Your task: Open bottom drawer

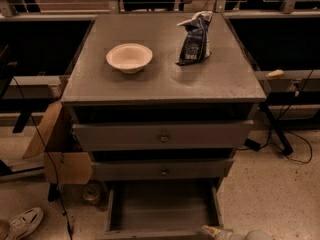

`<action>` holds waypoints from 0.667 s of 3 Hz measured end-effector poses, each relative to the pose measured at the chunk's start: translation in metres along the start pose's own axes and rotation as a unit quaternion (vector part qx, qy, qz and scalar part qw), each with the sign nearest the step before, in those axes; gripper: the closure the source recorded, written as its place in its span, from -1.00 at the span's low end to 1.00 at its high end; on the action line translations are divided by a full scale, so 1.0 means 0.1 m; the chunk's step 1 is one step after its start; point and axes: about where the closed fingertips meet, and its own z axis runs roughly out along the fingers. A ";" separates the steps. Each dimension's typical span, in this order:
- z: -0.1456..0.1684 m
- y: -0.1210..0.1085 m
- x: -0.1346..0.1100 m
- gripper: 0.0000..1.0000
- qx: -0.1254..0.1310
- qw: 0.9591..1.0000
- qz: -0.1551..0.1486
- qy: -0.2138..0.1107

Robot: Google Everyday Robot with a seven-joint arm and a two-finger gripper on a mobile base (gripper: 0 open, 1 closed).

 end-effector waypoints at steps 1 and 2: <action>-0.07 0.02 -0.22 -1.00 0.009 1.000 -0.015 -0.017; -0.07 0.02 -0.22 -1.00 0.009 1.000 -0.015 -0.017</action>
Offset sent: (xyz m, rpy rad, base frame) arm 0.0021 0.0140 0.0293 0.0287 -0.0620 -0.0017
